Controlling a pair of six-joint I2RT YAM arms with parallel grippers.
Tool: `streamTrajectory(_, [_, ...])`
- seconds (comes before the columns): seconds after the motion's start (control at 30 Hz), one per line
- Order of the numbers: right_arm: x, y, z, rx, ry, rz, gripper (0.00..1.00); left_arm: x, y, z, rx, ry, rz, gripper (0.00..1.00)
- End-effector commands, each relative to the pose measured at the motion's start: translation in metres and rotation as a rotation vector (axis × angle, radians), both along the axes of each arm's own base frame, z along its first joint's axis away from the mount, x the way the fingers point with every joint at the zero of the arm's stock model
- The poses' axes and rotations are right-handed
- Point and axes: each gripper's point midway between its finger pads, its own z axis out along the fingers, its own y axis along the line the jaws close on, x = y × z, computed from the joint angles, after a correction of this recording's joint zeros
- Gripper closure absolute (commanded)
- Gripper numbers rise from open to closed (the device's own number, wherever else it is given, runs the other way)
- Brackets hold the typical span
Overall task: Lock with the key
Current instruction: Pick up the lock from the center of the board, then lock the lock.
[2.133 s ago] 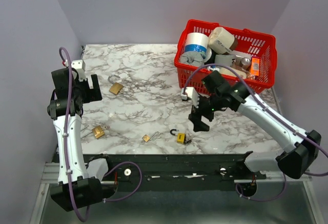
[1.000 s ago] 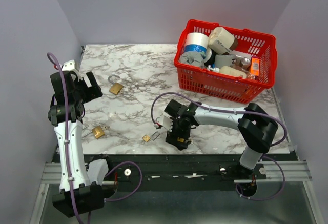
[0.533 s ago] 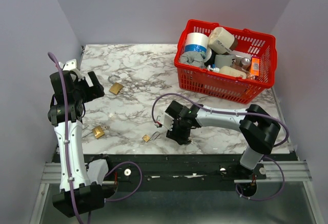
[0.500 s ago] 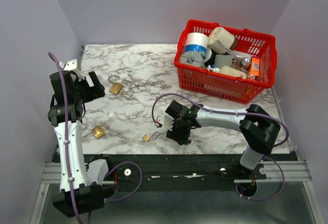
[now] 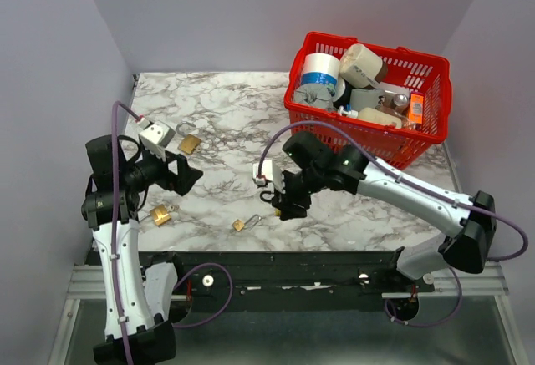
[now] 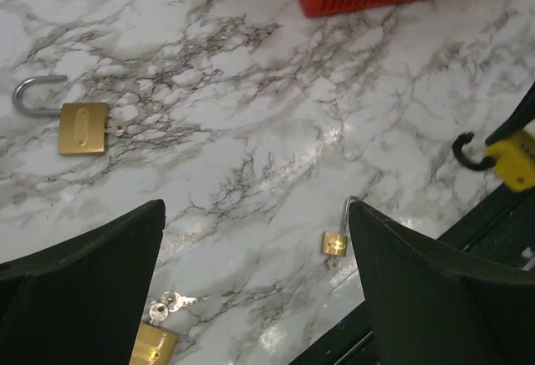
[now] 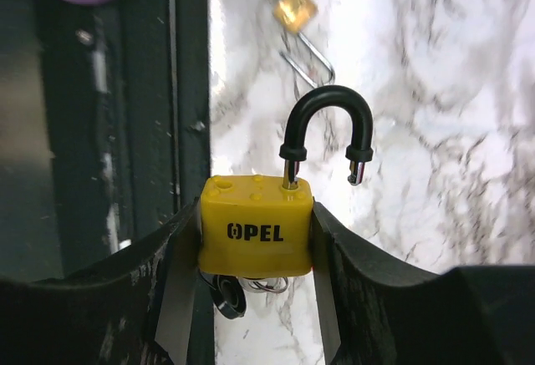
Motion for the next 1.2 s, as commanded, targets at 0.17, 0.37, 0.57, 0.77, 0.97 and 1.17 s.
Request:
streamTrajectory(0.17, [-0.062,-0.001,0.090,0.208,0.482,0.195,0.99,-0.086,-0.055,-0.034,0.368,-0.516,-0.706,0.01])
streamTrajectory(0.37, [-0.082,-0.003,0.085,0.207,0.677,0.212,0.99,-0.095,-0.087,-0.036,0.343,-0.612,-0.892,0.11])
streamTrajectory(0.57, [-0.093,-0.005,0.081,0.191,0.826,0.190,0.99,-0.072,-0.124,-0.034,0.368,-0.603,-0.937,0.19])
streamTrajectory(0.77, [-0.100,-0.008,0.073,0.189,0.901,0.158,0.99,-0.098,-0.170,-0.035,0.343,-0.601,-1.068,0.31])
streamTrajectory(0.97, [-0.094,-0.006,0.072,0.189,0.888,0.121,0.99,-0.127,-0.189,-0.043,0.349,-0.546,-1.175,0.39])
streamTrajectory(1.17, [-0.091,-0.005,0.070,0.191,0.883,0.111,0.99,-0.137,-0.191,-0.053,0.350,-0.513,-1.178,0.40])
